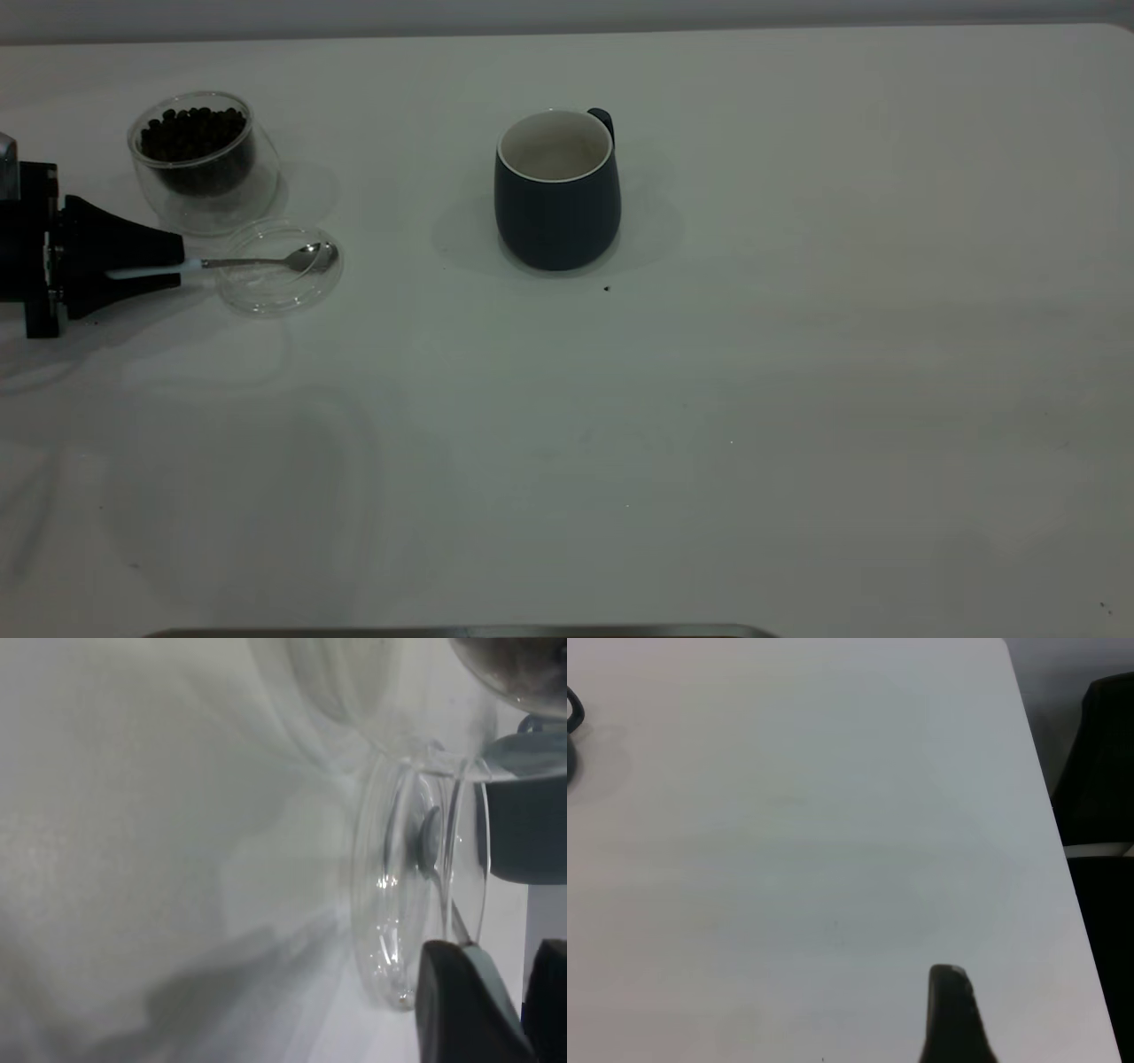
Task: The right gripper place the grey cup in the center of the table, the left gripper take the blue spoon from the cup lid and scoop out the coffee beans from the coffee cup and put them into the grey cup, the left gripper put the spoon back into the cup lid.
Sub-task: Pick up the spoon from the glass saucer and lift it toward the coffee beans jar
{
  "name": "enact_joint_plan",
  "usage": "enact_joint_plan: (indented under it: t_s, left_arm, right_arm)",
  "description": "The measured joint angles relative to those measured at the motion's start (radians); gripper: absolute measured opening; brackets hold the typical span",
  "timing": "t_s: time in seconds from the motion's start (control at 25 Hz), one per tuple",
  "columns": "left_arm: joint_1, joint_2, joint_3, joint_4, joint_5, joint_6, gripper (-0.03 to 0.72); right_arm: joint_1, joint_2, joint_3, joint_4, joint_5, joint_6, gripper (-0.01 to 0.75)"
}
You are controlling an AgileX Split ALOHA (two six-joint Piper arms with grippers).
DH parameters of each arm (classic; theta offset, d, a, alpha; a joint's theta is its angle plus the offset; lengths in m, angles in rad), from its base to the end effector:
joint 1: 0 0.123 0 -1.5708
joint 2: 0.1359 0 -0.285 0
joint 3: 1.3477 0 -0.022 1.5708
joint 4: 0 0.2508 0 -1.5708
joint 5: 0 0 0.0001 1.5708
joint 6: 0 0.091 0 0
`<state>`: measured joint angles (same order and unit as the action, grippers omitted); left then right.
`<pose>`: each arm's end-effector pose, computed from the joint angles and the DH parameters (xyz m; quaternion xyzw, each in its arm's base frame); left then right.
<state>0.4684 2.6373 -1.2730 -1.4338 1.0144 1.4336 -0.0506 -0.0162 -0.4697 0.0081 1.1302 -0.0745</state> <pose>0.3588 0.0957 -0.0570 -0.1345 0.8669 -0.4486 0.1710 -0.0069 0.0010 0.2633 -0.0107 0.8742 -0.0263 0.4847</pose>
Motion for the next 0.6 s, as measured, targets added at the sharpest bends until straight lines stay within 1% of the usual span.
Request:
enact_joint_plan:
  t_s: [0.08,0.16,0.6]
  left_arm:
    - [0.0,0.0,0.0,0.002,0.0,0.0,0.217]
    - [0.0,0.0,0.0,0.002,0.0,0.0,0.204]
    - [0.001,0.0,0.0,0.028,0.001,-0.022,0.198]
  right_arm:
    - [0.0,0.0,0.0,0.0,0.0,0.0,0.459]
    - [0.0,0.0,0.0,0.0,0.0,-0.001,0.459]
    - [0.0,0.0,0.0,0.0,0.0,-0.001,0.459]
